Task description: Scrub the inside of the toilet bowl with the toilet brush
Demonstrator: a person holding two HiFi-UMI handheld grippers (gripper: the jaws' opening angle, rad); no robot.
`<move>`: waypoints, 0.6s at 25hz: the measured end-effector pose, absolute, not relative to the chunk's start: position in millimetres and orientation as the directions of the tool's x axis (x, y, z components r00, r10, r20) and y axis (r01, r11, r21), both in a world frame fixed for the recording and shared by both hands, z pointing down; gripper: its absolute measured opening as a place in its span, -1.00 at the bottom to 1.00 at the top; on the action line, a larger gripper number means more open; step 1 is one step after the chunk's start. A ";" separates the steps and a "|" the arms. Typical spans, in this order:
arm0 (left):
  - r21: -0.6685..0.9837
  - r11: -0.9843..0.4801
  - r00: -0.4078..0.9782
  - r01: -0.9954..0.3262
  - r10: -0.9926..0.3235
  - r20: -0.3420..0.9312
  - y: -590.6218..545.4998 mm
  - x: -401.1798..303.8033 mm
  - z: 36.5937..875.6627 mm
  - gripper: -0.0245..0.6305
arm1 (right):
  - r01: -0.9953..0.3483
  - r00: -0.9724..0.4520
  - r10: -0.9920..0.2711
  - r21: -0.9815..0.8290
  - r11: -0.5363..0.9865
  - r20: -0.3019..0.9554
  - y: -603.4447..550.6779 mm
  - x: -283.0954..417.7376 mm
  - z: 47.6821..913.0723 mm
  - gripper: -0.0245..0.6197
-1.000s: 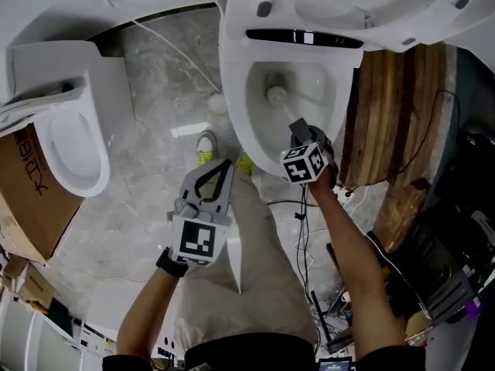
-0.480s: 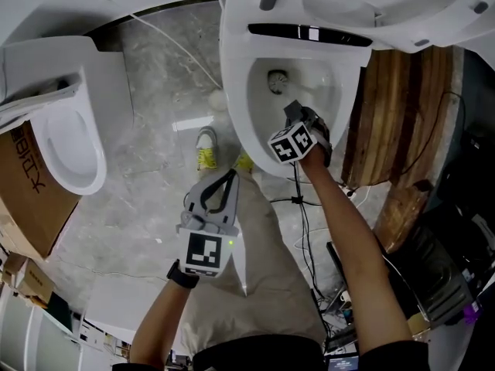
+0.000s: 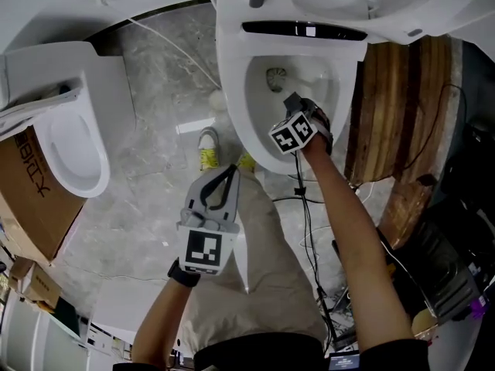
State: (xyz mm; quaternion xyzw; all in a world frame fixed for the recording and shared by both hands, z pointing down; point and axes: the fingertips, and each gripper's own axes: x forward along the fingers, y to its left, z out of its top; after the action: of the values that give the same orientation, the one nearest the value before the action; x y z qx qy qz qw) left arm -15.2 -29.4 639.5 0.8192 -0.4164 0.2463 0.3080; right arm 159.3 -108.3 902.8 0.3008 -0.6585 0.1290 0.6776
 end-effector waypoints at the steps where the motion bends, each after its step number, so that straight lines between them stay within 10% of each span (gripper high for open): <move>1: 0.295 -0.469 0.533 -0.833 -0.531 0.659 -29.8 -16.4 635.6 -0.87 | -0.579 0.098 -0.213 0.230 0.782 0.972 -109.1 157.9 897.8 -0.42; 15: 0.200 -0.606 0.582 -0.770 -0.539 0.609 -40.3 -23.4 502.1 -0.87 | -0.662 0.115 -0.056 0.119 0.740 0.992 -14.2 155.2 764.6 -0.42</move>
State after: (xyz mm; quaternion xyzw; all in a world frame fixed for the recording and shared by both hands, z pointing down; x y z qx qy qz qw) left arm -23.4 -40.3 502.1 0.8596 -0.3807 0.2529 0.2283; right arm 155.2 -14.2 764.6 0.2861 -0.6277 0.2197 0.6898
